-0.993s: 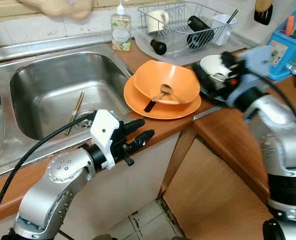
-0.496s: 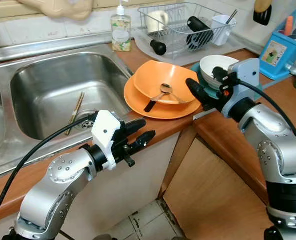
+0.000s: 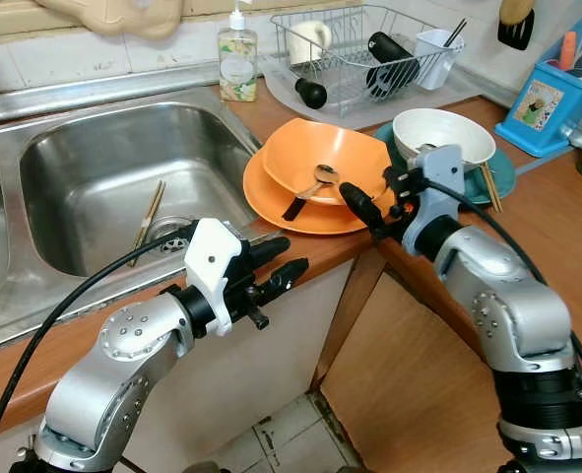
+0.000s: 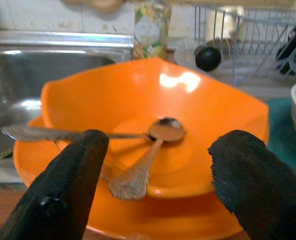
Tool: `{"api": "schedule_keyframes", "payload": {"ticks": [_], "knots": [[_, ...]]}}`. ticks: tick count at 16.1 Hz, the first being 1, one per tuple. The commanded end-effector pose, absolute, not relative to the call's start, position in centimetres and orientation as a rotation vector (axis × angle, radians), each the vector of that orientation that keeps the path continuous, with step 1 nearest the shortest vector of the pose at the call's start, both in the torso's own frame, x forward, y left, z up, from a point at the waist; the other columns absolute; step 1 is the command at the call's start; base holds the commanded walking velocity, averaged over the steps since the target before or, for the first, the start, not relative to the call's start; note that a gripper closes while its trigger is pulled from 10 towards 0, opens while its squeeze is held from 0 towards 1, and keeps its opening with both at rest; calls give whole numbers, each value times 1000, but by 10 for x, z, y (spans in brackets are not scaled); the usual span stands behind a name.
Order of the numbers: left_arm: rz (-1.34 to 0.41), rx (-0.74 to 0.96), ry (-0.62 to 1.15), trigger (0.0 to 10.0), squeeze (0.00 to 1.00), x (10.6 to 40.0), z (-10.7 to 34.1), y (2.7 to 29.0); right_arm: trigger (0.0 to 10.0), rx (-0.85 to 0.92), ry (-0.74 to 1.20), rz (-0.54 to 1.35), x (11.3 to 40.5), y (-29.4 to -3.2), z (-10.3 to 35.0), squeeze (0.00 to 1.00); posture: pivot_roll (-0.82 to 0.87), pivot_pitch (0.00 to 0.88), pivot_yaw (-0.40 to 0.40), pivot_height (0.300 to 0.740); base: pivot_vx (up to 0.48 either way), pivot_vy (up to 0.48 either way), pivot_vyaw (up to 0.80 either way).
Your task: Kitchen organization
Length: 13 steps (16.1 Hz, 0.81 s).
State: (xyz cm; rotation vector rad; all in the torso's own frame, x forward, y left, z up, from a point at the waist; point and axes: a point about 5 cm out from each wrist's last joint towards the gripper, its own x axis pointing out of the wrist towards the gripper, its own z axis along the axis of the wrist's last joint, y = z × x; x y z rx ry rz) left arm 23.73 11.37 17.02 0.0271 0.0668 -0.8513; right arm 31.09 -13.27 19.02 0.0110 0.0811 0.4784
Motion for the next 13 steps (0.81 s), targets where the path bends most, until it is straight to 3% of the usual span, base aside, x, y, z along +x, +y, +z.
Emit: {"api": "schedule_keyframes", "payload": {"ticks": [1,13], "knots": [[-858,40,75,10000,0,236,169,111,0,7,103,491,310,-129,186,0,-128,0,-41,740,0,0,0],[-853,43,76,10000,0,236,170,112,0,16,135,421,317,-134,177,0,-116,0,-48,740,0,0,0]]}}
